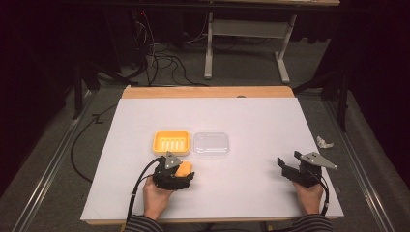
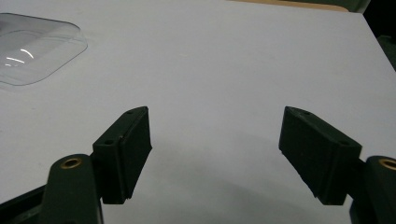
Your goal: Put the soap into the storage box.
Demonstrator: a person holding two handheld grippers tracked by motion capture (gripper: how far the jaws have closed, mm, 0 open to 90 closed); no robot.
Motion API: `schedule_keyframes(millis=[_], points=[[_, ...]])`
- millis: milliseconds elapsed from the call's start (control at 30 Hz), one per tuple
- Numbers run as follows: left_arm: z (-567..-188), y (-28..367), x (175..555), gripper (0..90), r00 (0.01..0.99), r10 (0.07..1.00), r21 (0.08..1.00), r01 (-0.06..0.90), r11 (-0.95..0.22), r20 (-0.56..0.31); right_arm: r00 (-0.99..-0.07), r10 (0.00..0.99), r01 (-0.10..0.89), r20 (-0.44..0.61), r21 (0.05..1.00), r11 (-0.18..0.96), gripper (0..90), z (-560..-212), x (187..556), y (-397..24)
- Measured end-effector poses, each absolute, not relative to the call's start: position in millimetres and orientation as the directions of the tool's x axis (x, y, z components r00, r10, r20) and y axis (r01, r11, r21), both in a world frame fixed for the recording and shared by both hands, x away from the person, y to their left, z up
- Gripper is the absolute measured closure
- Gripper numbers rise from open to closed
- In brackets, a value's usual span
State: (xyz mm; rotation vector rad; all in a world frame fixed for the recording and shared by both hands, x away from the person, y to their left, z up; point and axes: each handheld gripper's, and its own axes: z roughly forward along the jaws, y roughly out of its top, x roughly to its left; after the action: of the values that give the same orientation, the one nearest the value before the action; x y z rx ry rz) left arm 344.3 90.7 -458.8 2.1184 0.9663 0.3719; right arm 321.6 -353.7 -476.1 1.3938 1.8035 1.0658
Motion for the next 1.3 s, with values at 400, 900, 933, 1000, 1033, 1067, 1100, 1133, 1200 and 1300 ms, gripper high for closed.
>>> schedule_keyframes(millis=[400,900,933,1000,1033,1067,1100,1133,1200,1300], points=[[-450,102,344,27.5,0.657,0.750,0.758,0.524,-0.388,-0.070,-0.259,0.966,0.470,0.003,0.874,0.123,25.7,-476,321,-354],[-432,105,350,27.5,0.658,0.751,0.765,0.507,-0.398,-0.045,-0.264,0.965,0.468,-0.004,0.874,0.132,25.9,-476,322,-354],[-430,105,351,27.5,0.660,0.750,0.764,0.505,-0.401,-0.042,-0.264,0.965,0.469,-0.003,0.874,0.131,25.9,-476,322,-354],[-427,105,353,27.5,0.661,0.750,0.769,0.501,-0.397,-0.043,-0.264,0.964,0.469,-0.001,0.874,0.129,25.9,-476,322,-354],[-427,105,353,27.5,0.661,0.750,0.769,0.501,-0.397,-0.043,-0.264,0.964,0.469,-0.001,0.874,0.129,25.9,-476,322,-354],[-424,105,355,27.5,0.662,0.749,0.772,0.497,-0.396,-0.042,-0.265,0.964,0.469,-0.002,0.874,0.131,25.9,-476,322,-353],[-423,105,356,27.5,0.661,0.749,0.773,0.496,-0.395,-0.042,-0.266,0.964,0.469,-0.002,0.873,0.131,25.9,-476,322,-353],[-422,105,357,27.5,0.661,0.749,0.774,0.495,-0.395,-0.041,-0.266,0.964,0.469,-0.002,0.874,0.131,26.0,-476,322,-353],[-421,105,358,27.5,0.663,0.748,0.774,0.494,-0.396,-0.041,-0.265,0.964,0.469,-0.002,0.874,0.130,26.0,-476,322,-353],[-417,105,362,27.5,0.663,0.747,0.773,0.495,-0.396,-0.042,-0.266,0.964,0.468,-0.001,0.874,0.130,26.0,-476,322,-353]])
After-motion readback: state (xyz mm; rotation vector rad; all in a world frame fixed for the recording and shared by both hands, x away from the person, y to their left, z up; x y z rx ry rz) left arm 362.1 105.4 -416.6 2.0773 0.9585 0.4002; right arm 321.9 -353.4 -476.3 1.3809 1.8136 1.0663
